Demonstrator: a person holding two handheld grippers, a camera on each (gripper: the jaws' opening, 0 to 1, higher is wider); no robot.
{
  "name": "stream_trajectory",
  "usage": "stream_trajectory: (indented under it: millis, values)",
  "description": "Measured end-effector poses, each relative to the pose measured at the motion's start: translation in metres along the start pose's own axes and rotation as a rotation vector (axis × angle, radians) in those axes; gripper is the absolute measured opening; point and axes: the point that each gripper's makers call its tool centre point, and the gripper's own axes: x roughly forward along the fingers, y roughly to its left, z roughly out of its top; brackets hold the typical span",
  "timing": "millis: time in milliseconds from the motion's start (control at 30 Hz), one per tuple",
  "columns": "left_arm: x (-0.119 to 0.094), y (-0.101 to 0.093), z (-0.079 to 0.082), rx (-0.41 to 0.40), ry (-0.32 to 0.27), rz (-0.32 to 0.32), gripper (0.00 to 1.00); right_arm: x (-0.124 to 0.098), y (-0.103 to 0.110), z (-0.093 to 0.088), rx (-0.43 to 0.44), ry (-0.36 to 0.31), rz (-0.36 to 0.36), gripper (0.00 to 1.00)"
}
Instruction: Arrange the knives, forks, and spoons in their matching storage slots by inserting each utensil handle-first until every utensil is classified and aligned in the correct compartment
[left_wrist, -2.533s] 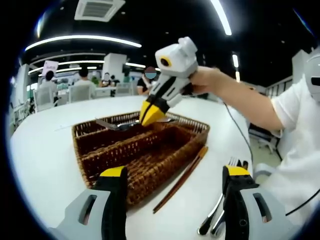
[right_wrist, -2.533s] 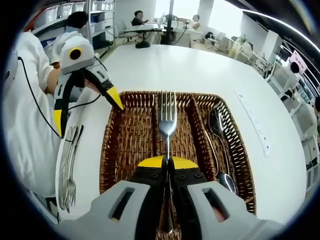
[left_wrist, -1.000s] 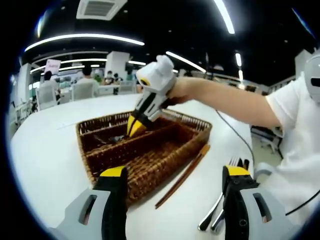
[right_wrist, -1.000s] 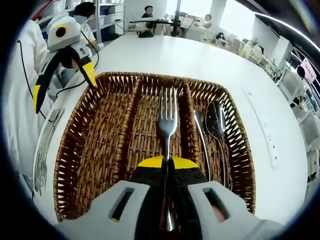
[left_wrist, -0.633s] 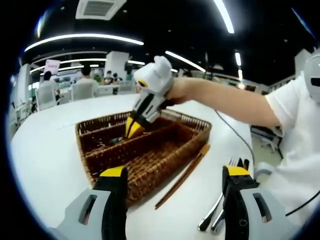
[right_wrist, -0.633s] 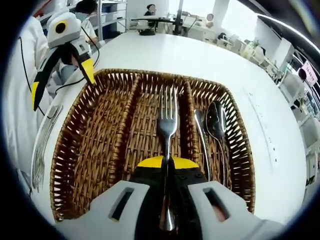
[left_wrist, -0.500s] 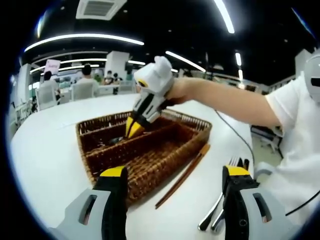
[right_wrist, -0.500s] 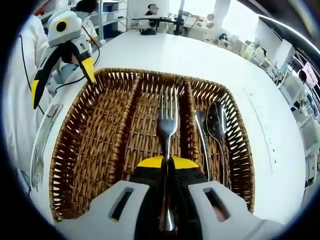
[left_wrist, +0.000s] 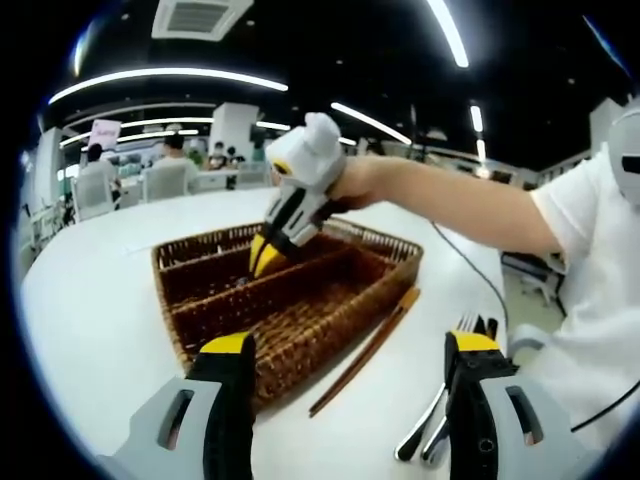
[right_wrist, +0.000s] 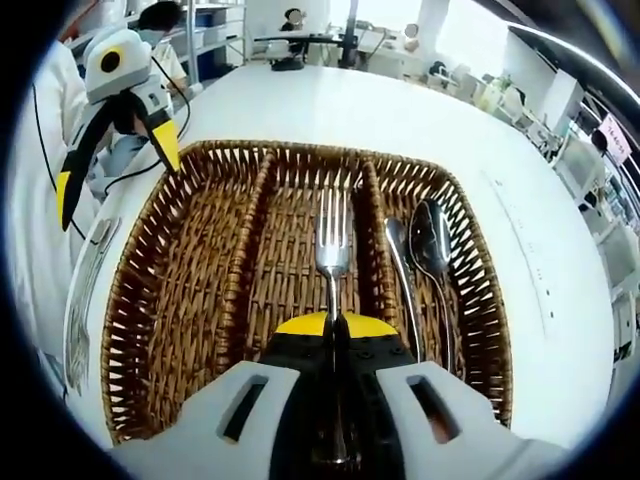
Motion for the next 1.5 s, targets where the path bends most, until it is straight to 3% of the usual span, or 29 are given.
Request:
stream_trajectory:
  millis: [733, 1233, 1500]
  values:
    - [-0.001, -0.003, 0.001, 0.004, 0.001, 0.001, 0.77, -0.004, -0.002, -0.007, 0.011, 0.010, -0.034, 0.04]
    - [0.004, -0.008, 0.005, 0.016, 0.006, -0.011, 0.77, -0.026, 0.000, -0.041, 0.004, 0.101, -0.093, 0.05]
    - [0.005, -0.010, 0.006, 0.021, 0.007, -0.018, 0.77, -0.027, -0.005, -0.040, 0.002, 0.094, -0.101, 0.05]
